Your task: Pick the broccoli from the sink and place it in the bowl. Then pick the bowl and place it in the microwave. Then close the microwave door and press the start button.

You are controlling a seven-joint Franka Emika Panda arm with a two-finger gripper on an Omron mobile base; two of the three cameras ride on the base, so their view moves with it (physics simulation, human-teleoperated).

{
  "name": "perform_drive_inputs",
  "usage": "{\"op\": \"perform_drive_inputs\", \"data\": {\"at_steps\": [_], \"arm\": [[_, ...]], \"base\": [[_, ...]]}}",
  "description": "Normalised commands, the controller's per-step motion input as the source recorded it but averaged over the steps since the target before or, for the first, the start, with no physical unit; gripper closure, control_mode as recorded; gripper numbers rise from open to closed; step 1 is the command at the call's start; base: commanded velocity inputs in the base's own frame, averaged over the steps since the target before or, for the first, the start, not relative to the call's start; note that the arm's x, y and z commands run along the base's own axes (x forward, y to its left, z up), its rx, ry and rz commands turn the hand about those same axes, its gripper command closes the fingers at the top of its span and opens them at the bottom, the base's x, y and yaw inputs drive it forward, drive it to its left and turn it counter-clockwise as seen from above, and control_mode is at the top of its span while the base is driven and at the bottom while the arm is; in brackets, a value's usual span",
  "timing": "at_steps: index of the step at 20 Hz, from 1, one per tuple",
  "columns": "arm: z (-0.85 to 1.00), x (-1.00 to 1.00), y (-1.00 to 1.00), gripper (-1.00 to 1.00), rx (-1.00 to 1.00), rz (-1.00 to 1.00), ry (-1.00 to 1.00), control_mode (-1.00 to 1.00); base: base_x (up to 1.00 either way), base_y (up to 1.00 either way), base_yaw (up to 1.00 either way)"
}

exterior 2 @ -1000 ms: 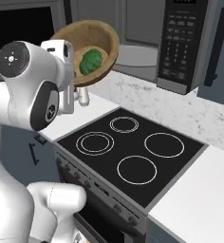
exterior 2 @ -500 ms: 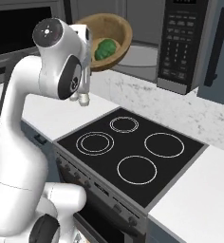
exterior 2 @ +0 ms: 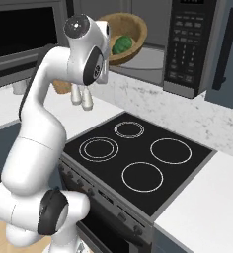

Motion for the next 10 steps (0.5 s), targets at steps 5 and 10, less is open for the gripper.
{"op": "perform_drive_inputs", "data": {"at_steps": [5,10], "arm": [[0.00,0.70,-0.15,1.00,0.00,0.00,0.04,-1.00],[-0.04,0.57,-0.27,1.00,0.00,0.00,0.03,-1.00]], "base": [[0.00,0.00,0.00],[0.00,0.00,0.00]]}}
